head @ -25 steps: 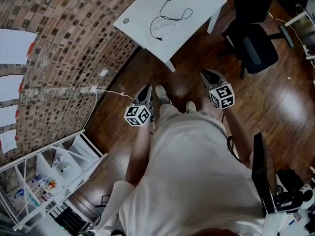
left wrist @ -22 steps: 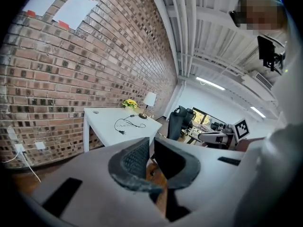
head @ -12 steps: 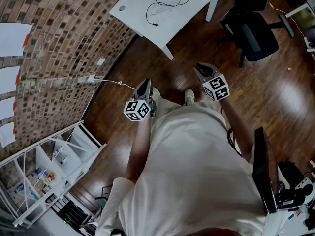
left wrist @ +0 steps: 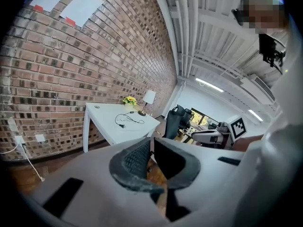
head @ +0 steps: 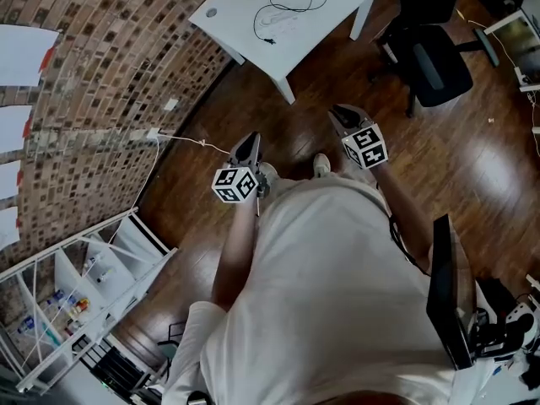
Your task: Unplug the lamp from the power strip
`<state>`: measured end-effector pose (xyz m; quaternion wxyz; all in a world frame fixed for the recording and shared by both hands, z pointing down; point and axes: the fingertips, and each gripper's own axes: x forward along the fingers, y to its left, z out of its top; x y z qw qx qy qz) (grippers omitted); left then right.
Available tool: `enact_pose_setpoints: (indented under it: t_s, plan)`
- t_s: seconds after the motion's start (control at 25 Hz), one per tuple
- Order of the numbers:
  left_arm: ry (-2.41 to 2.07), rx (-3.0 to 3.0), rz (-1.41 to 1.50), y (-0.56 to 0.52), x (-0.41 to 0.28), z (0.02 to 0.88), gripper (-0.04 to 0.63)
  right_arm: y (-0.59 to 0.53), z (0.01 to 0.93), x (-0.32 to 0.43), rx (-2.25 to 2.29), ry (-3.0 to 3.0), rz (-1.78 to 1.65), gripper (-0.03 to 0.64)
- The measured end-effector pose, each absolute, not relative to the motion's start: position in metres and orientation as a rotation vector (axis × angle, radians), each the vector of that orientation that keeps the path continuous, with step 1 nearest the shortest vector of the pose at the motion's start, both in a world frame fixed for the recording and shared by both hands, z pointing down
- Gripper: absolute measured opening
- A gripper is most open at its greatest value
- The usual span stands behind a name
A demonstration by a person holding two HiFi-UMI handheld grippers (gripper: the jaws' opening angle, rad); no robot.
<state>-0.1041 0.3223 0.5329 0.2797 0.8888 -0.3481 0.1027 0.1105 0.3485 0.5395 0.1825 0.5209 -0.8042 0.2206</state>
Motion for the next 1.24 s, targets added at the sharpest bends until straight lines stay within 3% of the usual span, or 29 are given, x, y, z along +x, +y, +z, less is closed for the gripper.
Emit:
enact_pose_setpoints:
  t_s: [0.24,0.44,1.24]
  plan:
    - [-0.913,2.361,0.310,0.341,-0.113,0.547,0.021,0.351,0.549,0.094,1.387,-2.247,0.565,0.060]
    - [-0.891,2.366,0.334,0.351,-0.111,0.548,0.021,0.357,0.557,0.085,1.333,-2.202,0.499,0.004]
    - [-0.839,2.368,0.382,0.390,-0.072,0.558,0.021,0.387,0.597,0.080,1.045,-2.124,0.523,0.002]
